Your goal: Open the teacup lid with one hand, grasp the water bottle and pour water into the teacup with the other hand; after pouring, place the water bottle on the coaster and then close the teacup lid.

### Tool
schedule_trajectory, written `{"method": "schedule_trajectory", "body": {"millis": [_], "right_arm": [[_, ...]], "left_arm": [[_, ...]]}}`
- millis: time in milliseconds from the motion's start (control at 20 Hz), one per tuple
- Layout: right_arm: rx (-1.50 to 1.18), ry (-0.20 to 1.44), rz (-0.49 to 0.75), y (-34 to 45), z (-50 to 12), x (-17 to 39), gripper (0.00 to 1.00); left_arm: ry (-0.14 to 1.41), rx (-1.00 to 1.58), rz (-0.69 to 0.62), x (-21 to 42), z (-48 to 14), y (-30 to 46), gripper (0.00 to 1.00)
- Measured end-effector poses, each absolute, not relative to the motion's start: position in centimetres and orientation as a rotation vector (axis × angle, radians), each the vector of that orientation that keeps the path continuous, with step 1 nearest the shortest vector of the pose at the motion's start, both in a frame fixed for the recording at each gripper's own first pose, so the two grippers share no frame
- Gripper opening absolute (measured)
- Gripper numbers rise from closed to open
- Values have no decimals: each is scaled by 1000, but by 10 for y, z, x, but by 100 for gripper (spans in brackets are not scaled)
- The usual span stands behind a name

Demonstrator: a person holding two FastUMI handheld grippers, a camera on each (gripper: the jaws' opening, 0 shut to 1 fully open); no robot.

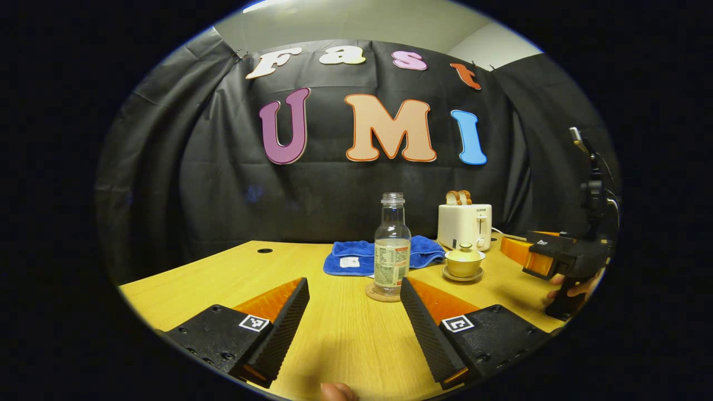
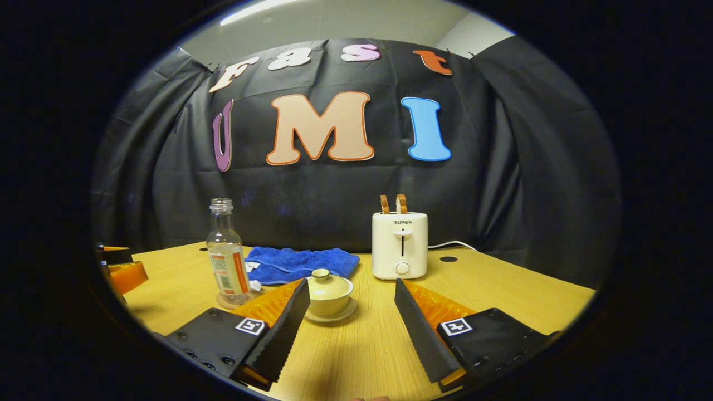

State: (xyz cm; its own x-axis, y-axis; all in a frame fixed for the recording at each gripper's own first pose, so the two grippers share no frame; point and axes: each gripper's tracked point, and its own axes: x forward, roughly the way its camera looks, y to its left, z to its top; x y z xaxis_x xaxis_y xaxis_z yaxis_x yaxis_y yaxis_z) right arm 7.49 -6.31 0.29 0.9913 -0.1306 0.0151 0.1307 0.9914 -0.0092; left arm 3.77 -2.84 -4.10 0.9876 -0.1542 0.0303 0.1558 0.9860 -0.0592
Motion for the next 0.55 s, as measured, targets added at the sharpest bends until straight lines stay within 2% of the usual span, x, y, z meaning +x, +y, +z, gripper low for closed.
{"method": "schedule_trajectory", "body": {"millis": [50, 100, 250, 300, 350, 500, 550], "right_arm": [[-11, -14, -131, -61, 3, 64, 94], [-10, -15, -131, -58, 4, 55, 100], [-10, -17, -144, -56, 4, 32, 98], [-11, -12, -138, -53, 3, 26, 94], [-11, -12, -136, -51, 4, 20, 100], [-11, -11, -132, -42, 4, 1, 100], [-10, -12, -130, -39, 3, -4, 94]], "left_arm": [[-25, -61, -153, 34, -40, -32, 96], [-26, -60, -152, 30, -40, -36, 96], [-22, -63, -119, 21, -39, -41, 96], [-21, -58, -112, 20, -39, -44, 96], [-20, -62, -115, 17, -39, -50, 96], [-21, -60, -113, 9, -39, -61, 96], [-21, -60, -112, 7, -38, -65, 96]]}}
